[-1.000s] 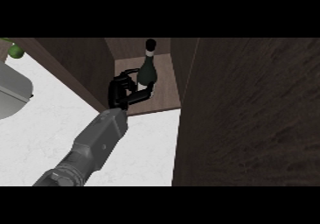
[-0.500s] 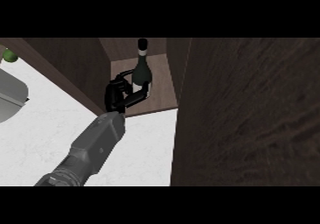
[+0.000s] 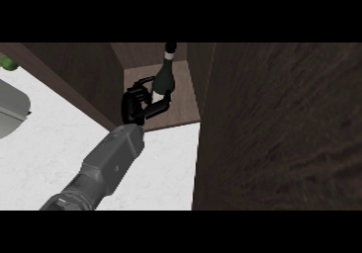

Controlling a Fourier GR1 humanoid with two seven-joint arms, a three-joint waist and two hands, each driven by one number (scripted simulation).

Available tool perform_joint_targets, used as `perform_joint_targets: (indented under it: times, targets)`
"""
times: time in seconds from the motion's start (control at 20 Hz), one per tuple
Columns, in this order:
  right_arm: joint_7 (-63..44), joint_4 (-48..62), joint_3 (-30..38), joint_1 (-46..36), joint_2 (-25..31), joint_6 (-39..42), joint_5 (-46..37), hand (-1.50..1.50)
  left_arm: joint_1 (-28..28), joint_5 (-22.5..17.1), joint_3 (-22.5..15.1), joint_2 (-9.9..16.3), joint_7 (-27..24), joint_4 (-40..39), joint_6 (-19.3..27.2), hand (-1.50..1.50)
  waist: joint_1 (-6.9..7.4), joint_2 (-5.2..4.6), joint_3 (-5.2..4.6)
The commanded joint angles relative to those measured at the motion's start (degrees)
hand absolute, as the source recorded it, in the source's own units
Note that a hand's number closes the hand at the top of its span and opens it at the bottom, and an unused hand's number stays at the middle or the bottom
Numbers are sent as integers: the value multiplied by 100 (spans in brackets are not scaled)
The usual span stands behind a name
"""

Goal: Pick up the wine, place it into the cabinet and close the cabinet

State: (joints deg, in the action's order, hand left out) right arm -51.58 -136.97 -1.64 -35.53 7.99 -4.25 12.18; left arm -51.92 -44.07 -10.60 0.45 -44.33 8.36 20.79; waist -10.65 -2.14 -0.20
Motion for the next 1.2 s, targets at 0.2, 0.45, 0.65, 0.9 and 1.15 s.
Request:
perform_joint_targets:
  times: [0.2,0.45,0.65,0.9,1.15]
  targets:
    - [106,-6,75,98,-19,122,244,-150,-385,-260,-113,-44,278,116,383,150,-34,-41,-1]
    - [199,33,264,196,62,147,161,-150,-728,-283,-185,-44,512,-10,599,150,79,-43,6]
    - [166,-59,302,269,66,122,166,-150,-914,-291,-240,-45,570,-32,688,150,135,-20,7]
    - [323,79,372,423,93,282,280,-150,-1410,-393,-123,-45,1022,-155,812,150,185,-58,17]
    - [218,15,282,356,107,221,148,-150,-1350,-404,-40,-45,988,-376,691,150,238,-87,3]
